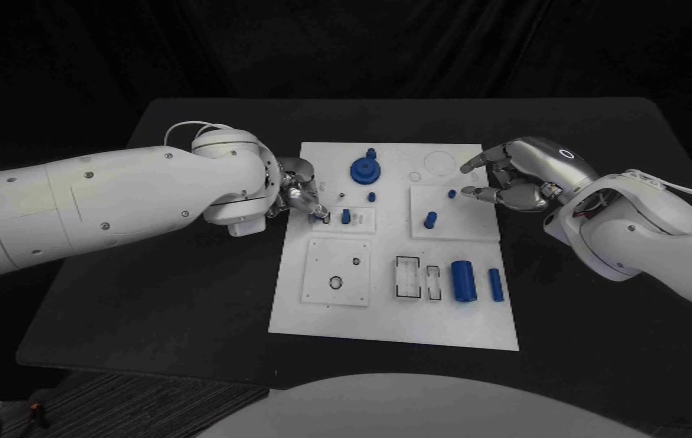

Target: Assemble the parts on the task board

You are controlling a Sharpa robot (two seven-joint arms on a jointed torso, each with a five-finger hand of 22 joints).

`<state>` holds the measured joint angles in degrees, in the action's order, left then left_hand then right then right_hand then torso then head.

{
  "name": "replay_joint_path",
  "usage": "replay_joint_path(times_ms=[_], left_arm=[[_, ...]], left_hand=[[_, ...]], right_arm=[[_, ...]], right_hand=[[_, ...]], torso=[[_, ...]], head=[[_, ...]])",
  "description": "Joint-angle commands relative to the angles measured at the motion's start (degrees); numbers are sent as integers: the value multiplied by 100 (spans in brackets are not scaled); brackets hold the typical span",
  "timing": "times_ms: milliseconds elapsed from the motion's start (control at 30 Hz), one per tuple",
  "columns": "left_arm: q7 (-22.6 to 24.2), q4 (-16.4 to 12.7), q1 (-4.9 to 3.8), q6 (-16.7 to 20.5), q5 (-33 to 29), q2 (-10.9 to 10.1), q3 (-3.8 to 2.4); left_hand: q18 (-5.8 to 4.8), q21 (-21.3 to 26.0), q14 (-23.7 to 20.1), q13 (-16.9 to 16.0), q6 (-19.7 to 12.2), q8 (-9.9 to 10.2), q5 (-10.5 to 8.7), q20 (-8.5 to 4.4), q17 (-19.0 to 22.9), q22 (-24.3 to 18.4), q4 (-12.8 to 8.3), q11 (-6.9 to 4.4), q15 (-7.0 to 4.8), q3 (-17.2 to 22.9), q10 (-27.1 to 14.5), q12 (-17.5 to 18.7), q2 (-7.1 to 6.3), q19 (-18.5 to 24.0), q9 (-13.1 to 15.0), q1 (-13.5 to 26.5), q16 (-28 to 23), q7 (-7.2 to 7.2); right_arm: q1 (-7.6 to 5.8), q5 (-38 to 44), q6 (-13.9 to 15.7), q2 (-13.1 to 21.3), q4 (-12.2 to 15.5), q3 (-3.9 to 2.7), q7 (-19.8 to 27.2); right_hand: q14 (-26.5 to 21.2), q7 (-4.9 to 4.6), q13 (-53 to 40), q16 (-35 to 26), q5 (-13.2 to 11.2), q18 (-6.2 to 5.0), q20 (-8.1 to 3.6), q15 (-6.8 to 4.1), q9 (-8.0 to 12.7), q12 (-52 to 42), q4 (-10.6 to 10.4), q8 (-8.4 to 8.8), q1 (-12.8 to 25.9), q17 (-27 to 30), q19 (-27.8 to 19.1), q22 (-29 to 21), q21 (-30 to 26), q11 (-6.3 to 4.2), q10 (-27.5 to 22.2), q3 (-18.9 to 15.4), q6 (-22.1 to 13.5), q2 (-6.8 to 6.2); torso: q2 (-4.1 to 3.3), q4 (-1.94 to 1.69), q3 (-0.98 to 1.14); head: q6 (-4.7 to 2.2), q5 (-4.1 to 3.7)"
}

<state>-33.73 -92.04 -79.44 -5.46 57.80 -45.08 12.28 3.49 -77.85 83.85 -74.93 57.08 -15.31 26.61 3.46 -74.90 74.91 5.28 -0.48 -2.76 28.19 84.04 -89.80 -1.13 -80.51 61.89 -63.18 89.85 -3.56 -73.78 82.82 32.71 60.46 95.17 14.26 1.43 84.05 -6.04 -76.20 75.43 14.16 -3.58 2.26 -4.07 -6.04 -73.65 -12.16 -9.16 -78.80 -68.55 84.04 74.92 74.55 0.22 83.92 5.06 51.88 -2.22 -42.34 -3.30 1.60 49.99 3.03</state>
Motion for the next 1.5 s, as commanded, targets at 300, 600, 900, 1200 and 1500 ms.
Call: replay_joint_path(times_ms=[300,600,900,1200,1500], left_arm=[[126,5,41,-112,-10,68,3],[132,10,59,-130,-10,73,3],[124,12,67,-140,-10,73,3],[136,19,72,-164,-10,61,3],[156,27,73,-177,-10,58,3]], left_hand=[[-12,43,615,-1507,20,-38,-165,-14,-1510,1060,-27,-39,-42,64,596,-20,63,-14,19,75,15,73],[-10,62,615,-1507,23,-42,-399,-15,-1510,1056,30,-37,-41,15,596,-20,103,-7,33,181,15,74],[-7,73,615,-1507,28,-41,-426,-14,-1510,1053,77,-35,-40,-28,596,-20,120,-1,33,239,15,73],[-7,94,615,-1507,79,1,-1095,-4,-1510,1052,549,-24,-29,-476,596,-20,225,0,-10,620,15,69],[-5,106,615,-1507,118,35,-1267,3,-1510,1051,867,-15,-19,-787,596,-20,289,2,-49,797,15,59]], right_arm=[[15,31,-29,4,9,-2,-92],[16,31,-37,8,6,-2,-104],[18,31,-49,9,-3,-2,-116],[27,31,-74,-1,-22,-2,-136],[32,31,-110,-7,-30,-2,-161]], right_hand=[[257,17,517,13,63,44,34,49,12,36,7,40,-12,23,129,1096,16,22,50,46,47,45],[255,13,516,16,163,45,35,51,25,39,48,52,-60,30,129,1097,23,26,55,83,56,49],[254,9,524,24,307,45,37,53,42,51,81,69,-91,34,128,1097,27,29,57,127,66,50],[252,5,526,30,501,45,39,55,65,58,140,91,-147,47,126,1098,33,31,60,203,80,43],[248,0,539,31,661,43,41,57,83,74,186,108,-188,62,120,1094,24,34,55,279,94,42]], torso=[[-1,3,0],[4,7,-2],[7,5,-2],[5,3,-1],[0,7,-4]], head=[[1,22],[1,15],[1,17],[1,-2],[1,-2]])
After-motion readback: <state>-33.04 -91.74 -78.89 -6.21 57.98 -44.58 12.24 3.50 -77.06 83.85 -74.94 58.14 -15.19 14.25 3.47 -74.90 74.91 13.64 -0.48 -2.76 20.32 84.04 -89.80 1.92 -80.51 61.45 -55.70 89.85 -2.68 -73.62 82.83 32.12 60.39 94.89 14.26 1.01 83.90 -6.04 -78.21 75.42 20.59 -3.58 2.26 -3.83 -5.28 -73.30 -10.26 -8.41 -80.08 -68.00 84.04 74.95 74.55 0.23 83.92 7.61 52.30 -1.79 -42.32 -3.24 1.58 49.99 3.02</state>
